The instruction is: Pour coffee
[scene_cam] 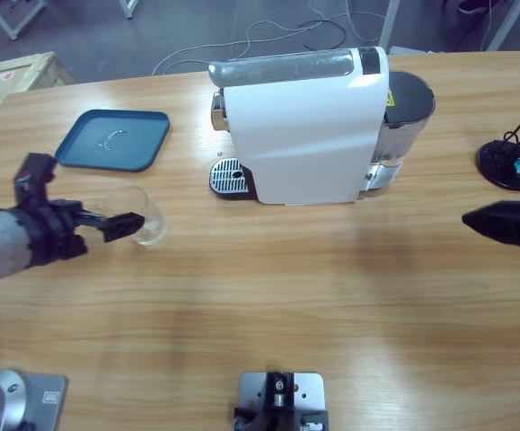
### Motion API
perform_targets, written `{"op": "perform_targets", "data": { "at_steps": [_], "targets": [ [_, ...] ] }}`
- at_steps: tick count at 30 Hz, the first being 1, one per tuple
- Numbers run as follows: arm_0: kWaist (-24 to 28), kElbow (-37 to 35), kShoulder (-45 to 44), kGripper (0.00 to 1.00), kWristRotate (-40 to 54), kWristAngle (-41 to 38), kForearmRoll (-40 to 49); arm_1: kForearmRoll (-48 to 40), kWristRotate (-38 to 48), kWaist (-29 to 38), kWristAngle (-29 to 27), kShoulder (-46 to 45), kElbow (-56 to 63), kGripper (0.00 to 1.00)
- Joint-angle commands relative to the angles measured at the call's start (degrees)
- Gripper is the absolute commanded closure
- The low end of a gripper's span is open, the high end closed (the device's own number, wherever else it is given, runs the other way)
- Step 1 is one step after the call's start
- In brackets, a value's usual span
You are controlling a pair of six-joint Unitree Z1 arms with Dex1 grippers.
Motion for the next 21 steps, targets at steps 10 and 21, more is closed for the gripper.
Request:
{"op": "perform_targets", "data": {
  "at_steps": [10, 21],
  "targets": [
    [-0.95, 6.11, 17.26, 0.404, -3.64, 10.56, -18.8, 1.04, 3.2, 0.69, 1.68, -2.27, 5.18, 0.0],
    [-2.71, 11.72, 9.34, 1.0, 8.21, 8.9, -29.91, 2.69, 3.47, 0.69, 1.52, -3.44, 4.09, 0.0]
  ]
}}
